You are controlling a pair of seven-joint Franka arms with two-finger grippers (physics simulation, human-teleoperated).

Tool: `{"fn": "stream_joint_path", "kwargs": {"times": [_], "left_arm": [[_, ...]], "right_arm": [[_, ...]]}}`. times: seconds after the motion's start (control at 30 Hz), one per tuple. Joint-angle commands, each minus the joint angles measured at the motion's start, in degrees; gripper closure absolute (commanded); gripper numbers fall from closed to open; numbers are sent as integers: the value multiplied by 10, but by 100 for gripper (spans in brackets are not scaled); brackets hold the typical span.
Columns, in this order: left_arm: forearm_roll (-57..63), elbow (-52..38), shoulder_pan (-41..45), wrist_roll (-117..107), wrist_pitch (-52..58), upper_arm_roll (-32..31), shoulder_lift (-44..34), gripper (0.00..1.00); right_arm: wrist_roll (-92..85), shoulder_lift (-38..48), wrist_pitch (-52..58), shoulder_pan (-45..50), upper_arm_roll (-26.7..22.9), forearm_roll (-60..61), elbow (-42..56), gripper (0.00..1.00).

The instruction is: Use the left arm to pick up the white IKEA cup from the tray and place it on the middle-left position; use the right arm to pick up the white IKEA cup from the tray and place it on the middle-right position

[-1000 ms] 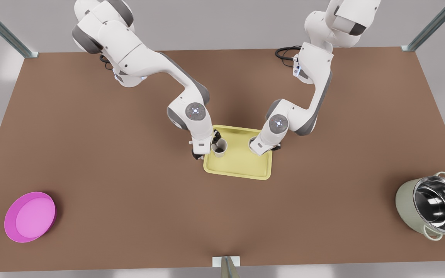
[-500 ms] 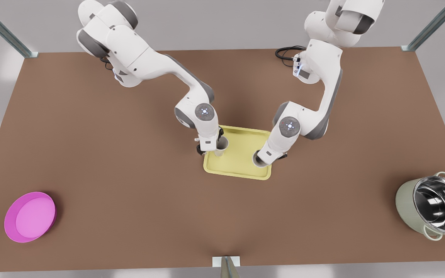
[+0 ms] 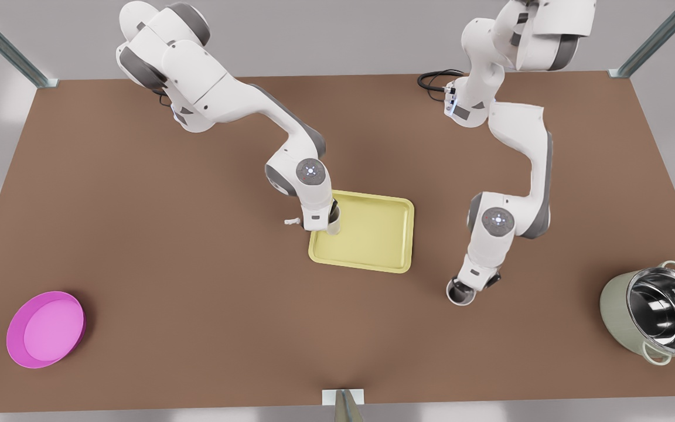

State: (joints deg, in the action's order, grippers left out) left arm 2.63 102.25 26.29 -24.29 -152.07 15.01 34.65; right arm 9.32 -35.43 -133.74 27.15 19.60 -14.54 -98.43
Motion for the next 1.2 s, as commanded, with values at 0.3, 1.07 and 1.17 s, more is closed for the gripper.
{"fn": "stream_joint_path", "kwargs": {"times": [0.3, 1.07, 1.17], "left_arm": [[-48, 3, -2, 25, -98, -1, 26, 78], [-97, -195, 16, 244, 595, 44, -213, 0], [-93, -124, 18, 245, 528, 42, -239, 0]], "right_arm": [[-10, 56, 132, -31, -1, -5, 48, 89], [-530, -45, 258, -211, -100, 68, 252, 90], [-530, -69, 250, -200, -121, 68, 276, 90]]}}
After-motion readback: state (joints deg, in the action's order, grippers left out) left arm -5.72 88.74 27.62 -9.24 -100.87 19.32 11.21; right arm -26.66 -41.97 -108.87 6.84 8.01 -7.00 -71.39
